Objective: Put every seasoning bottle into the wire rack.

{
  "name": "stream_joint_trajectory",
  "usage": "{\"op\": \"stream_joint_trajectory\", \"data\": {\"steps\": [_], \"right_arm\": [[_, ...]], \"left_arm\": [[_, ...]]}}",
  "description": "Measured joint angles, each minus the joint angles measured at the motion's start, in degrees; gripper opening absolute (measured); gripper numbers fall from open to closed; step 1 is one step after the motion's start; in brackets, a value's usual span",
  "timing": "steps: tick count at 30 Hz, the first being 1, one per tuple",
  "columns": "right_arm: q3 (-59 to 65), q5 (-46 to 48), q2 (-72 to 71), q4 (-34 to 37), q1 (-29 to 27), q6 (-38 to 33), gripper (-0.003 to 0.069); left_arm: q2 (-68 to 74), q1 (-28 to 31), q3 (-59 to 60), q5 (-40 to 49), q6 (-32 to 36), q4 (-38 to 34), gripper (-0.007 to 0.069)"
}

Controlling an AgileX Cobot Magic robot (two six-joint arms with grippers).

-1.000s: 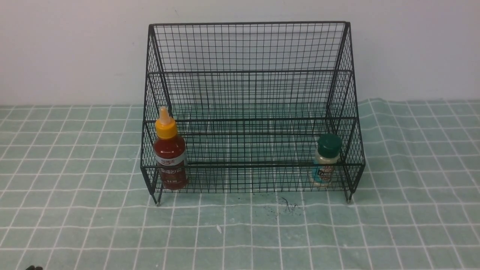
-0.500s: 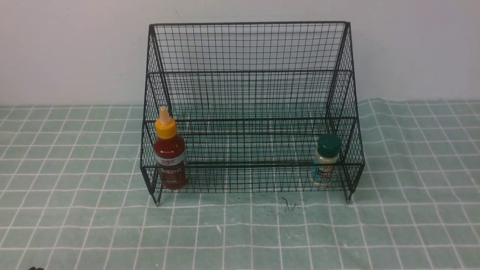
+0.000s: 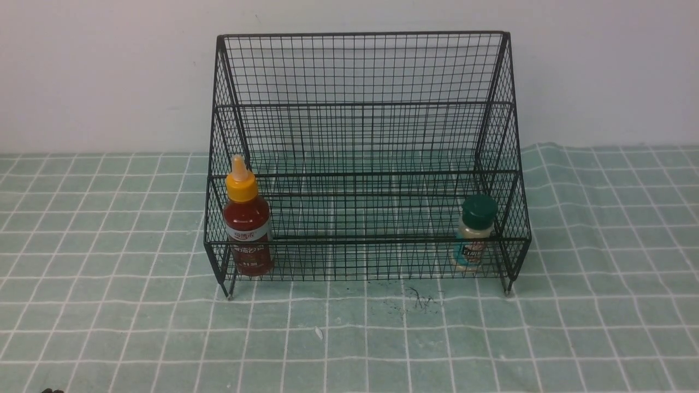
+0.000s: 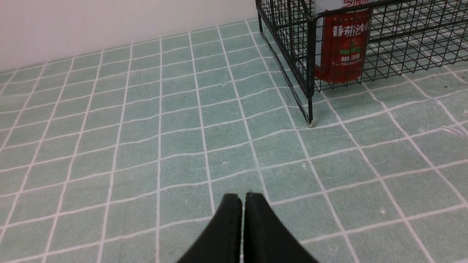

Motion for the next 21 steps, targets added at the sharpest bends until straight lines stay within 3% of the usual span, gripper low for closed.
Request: {"op": "stream_joint_trajectory", "data": {"steps": [2,4,6,10,11,12,16,21], "right_arm": [[0.0,-0.04,0.0,9.27,0.0,-3.12,-0.0015],[0.0,0.92,0.0,20.83,0.0,-10.63,-0.0015],[0.0,2.69,0.0,39.58,0.0,-25.81,-0.0015],[0.0,7.77,0.0,66.24,0.0,-54.8,-0.0015],[0.0,8.42,0.0,68.89,0.0,-57.6,-0.0015],[0.0,10.61,0.0,78.52,0.0,-67.09,-0.0015],[0.0,11.55,0.0,87.98,0.0,-79.21,-0.0015],[0.14,11.57,0.0,89.7,0.0,-81.46,-0.0015]], "left_arm": [[0.0,0.0,0.0,0.0,0.0,0.0,-0.0006],[0.0,0.0,0.0,0.0,0.0,0.0,-0.0006],[0.0,0.0,0.0,0.02,0.0,0.0,-0.0006],[0.0,0.0,0.0,0.06,0.0,0.0,-0.0006],[0.0,0.0,0.0,0.06,0.0,0.0,-0.0006],[0.0,0.0,0.0,0.06,0.0,0.0,-0.0006],[0.0,0.0,0.0,0.06,0.0,0.0,-0.0006],[0.0,0.0,0.0,0.06,0.0,0.0,-0.0006]]}}
